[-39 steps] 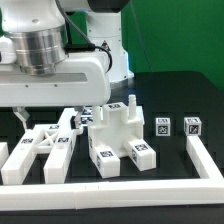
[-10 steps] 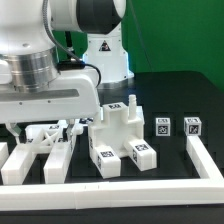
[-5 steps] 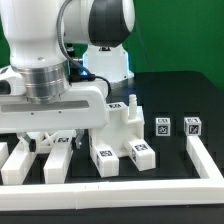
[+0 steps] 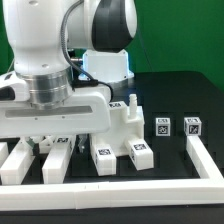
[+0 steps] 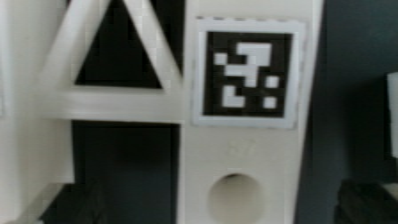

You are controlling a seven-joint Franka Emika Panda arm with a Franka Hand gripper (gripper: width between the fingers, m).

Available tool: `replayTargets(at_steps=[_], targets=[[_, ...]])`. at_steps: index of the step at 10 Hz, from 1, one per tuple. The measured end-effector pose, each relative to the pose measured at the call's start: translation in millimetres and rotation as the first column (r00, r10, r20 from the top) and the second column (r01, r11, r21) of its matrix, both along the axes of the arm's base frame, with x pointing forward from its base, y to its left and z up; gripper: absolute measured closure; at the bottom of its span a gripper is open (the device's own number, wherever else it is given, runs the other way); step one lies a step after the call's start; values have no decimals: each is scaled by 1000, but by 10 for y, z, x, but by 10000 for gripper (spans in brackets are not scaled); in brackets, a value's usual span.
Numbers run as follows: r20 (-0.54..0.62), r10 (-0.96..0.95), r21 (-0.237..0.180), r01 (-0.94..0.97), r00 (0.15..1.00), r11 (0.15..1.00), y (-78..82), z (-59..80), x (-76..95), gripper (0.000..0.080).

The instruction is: Assemble chair

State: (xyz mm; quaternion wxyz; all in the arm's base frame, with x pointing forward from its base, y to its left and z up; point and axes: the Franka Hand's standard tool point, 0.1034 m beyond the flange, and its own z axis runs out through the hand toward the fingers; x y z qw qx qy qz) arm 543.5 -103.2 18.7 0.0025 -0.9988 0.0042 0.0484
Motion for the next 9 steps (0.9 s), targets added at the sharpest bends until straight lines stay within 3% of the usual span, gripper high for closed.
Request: replayTargets(at_steps=[4, 6, 9], targets=[[6, -3, -2, 3, 1000, 1000, 21, 1, 26, 179], [6, -3, -2, 3, 1000, 1000, 20, 2, 27, 521], [6, -3, -2, 3, 1000, 1000, 20, 3, 27, 517]])
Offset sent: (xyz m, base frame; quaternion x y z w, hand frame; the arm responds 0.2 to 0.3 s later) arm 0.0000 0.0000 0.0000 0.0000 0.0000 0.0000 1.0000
